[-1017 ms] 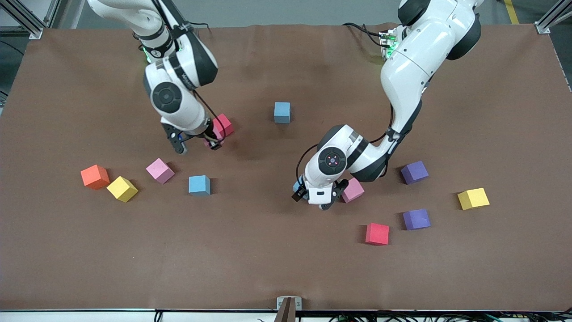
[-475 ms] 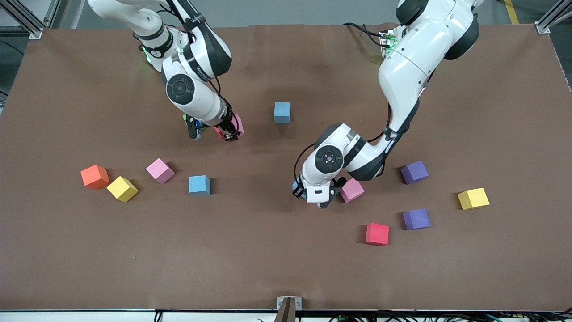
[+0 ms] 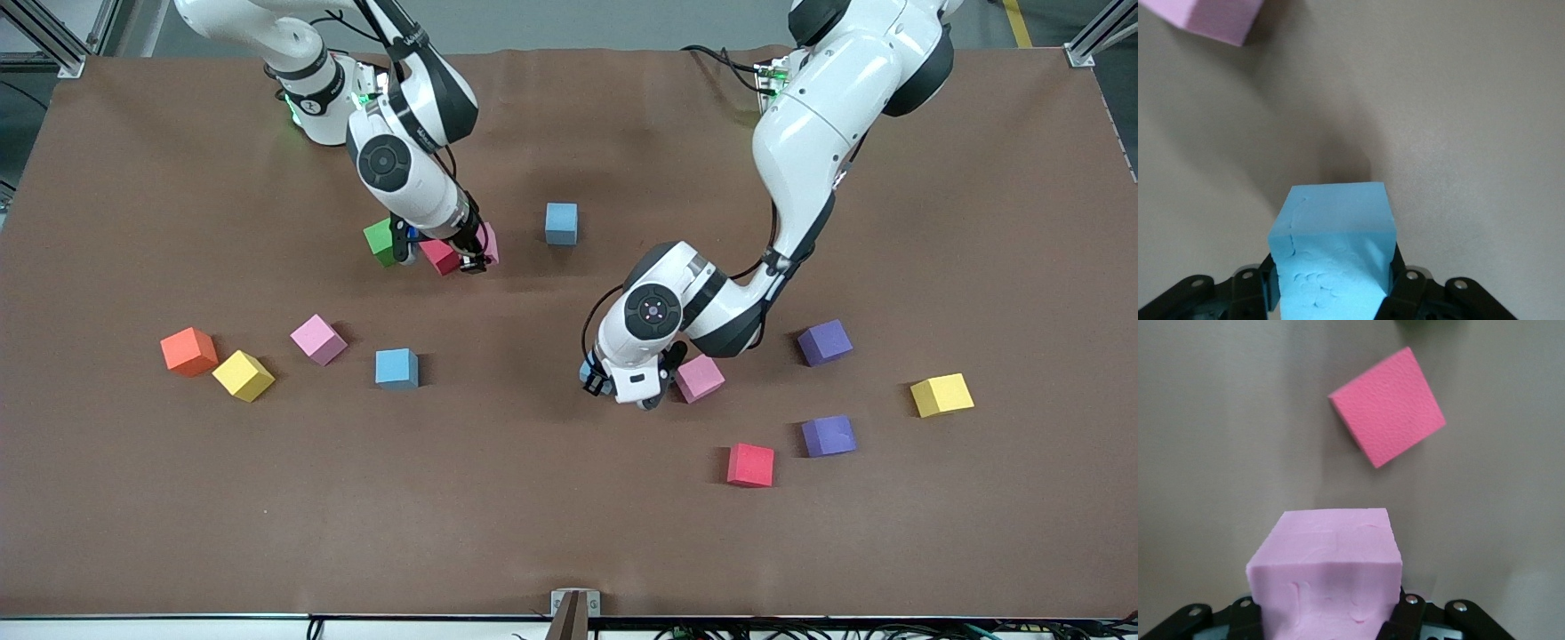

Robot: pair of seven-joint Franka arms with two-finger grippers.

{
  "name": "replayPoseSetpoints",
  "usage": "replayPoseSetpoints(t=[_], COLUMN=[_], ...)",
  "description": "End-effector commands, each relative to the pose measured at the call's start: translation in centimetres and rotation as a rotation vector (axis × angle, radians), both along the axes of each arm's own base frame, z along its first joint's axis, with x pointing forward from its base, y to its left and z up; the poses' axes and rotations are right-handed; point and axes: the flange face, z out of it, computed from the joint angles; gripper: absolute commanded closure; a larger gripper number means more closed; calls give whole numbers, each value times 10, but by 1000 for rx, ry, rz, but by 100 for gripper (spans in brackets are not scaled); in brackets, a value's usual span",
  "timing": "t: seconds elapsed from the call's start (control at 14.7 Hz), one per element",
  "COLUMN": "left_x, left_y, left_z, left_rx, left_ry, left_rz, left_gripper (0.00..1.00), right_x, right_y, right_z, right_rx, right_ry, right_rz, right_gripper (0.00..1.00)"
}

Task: Arrange 11 blocks into digit 3
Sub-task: 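Carry the pink and blue cubes toward the placed blue cube with both grippers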

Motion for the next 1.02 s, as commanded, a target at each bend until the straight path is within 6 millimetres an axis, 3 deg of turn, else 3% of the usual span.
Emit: replayPoseSetpoints(t=[0.0, 0.14, 0.34, 0.75, 0.95], left_x=[-11, -21, -43, -90, -101], left_y=[1, 6, 12, 23, 31], left_z=[26, 42, 55, 58, 56], left_rx=[40, 55, 93, 105, 121], left_ry=[17, 23, 27, 12, 10], left_rz=[99, 162, 264, 376, 380], left_gripper=[69, 69, 69, 69, 69], right_x=[-20, -35, -42, -58, -63], right_y=[13, 29, 29, 45, 50], right_z=[-12, -25, -40, -60, -63], right_rx=[-1, -10, -16, -29, -34], right_ry=[1, -4, -13, -18, -14], right_rz=[-58, -74, -71, -137, -151], right_gripper=[100, 100, 100, 100, 100])
